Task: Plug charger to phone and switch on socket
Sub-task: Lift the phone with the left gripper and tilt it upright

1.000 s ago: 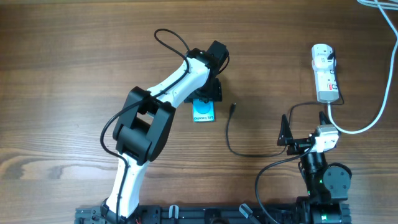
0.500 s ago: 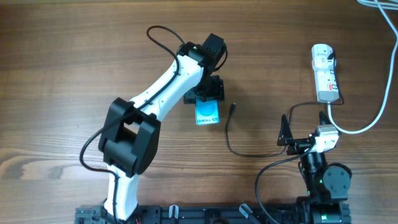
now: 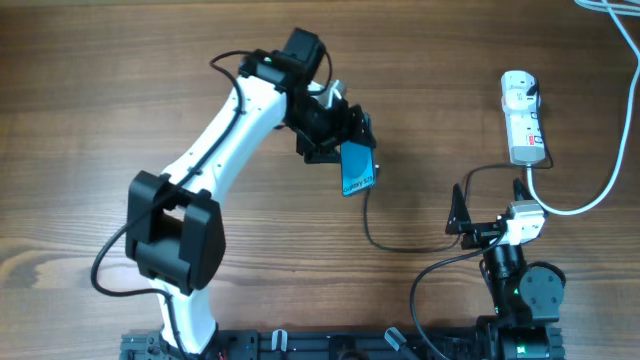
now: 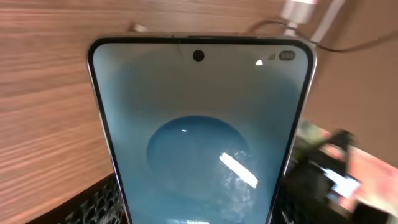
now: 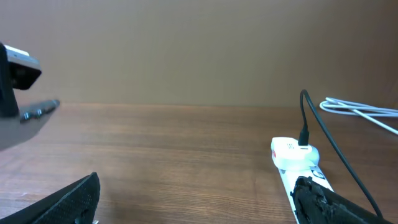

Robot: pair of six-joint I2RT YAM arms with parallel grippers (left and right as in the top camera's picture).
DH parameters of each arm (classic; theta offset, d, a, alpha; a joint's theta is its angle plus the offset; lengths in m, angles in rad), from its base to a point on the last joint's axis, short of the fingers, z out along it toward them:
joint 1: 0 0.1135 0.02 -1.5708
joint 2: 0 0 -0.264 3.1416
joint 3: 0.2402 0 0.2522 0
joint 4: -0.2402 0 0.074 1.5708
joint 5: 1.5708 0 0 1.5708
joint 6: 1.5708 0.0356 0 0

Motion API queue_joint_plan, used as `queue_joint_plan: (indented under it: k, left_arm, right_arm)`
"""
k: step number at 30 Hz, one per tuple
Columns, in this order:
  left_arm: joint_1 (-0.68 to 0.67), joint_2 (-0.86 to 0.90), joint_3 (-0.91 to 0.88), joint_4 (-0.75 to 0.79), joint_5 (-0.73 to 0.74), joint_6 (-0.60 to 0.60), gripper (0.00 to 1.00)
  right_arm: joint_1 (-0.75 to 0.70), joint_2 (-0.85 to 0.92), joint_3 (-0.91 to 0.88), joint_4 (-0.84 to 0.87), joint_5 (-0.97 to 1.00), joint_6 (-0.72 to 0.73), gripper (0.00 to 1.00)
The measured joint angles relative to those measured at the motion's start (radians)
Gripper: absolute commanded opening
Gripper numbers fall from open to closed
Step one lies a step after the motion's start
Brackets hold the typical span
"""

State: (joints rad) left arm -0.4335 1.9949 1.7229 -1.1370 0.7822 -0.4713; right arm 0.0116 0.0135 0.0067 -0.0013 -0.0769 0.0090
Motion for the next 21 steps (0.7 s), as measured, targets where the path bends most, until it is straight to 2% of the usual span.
queue_joint_plan:
  k: [15,21]
  left_arm:
    - [0.256,0.000,0.000,0.012,0.617,0.007,0.78]
    - [0.292,0.000,0.000,0.012,0.709,-0.024,0.76]
  right_arm:
    - [0.000,0.000,0.000,0.000,0.000,0.000,1.00]
    - [0.000,0.000,0.000,0.000,0.000,0.000,1.00]
